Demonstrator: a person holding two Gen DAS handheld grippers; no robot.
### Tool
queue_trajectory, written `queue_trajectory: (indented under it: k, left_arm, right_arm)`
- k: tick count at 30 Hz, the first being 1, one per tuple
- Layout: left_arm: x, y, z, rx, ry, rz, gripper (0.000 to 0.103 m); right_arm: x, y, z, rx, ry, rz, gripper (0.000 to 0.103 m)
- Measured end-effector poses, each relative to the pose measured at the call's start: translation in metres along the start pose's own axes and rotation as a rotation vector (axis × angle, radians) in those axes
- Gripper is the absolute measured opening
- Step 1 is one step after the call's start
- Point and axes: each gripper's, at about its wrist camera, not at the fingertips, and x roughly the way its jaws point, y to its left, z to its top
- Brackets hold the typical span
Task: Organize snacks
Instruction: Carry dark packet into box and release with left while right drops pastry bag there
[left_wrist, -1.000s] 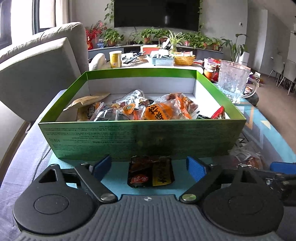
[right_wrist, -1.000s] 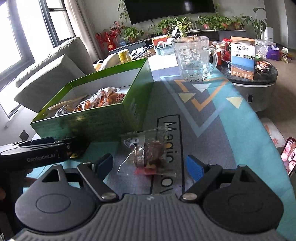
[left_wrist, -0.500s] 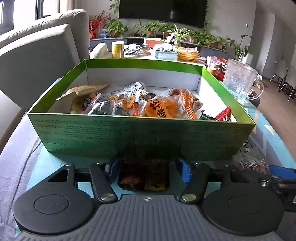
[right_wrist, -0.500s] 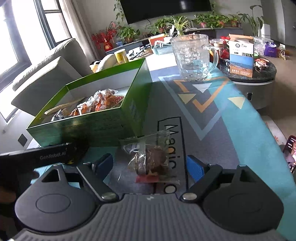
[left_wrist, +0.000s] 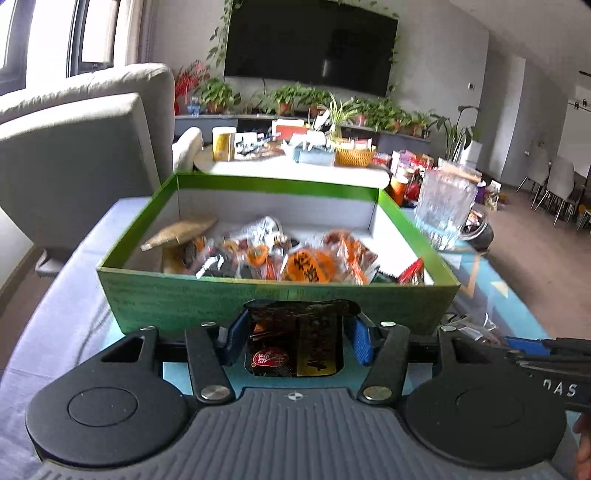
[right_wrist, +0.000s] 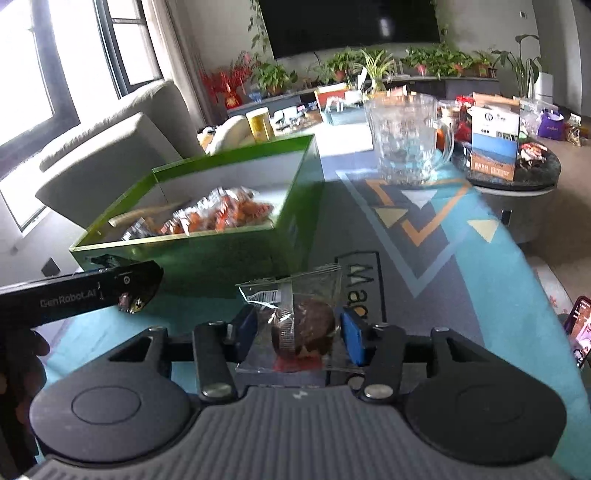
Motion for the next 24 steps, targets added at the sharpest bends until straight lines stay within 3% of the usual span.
queue_trajectory:
  k: [11, 17, 19, 21, 24]
  left_arm:
    - [-0.019, 0.006, 0.035, -0.003, -0.121, 0.005, 0.053]
    - [-0.024, 0.015, 0.045, -0.038, -0.15, 0.01, 0.053]
    - [-0.024, 0.017, 0.044, -0.04, -0.145, 0.014, 0.053]
    - [-0.024, 0.02, 0.042, -0.043, -0.14, 0.014, 0.053]
    - [-0.024, 0.021, 0.041, -0.047, -0.138, 0.021, 0.053]
  right_arm:
    - [-0.028, 0.011, 0.015, -0.023, -0.1, 0.039, 0.051]
    - [-0.02, 0.005, 0.011, -0.035, -0.049, 0.003, 0.05]
    - [-0.017, -0.002, 0.006, -0.005, -0.026, -0.002, 0.058]
    - [-0.013, -0.008, 0.0, 0.009, -0.008, 0.011, 0.075]
    - [-0.01, -0.005, -0.01, -0.027, 0.009, 0.025, 0.086]
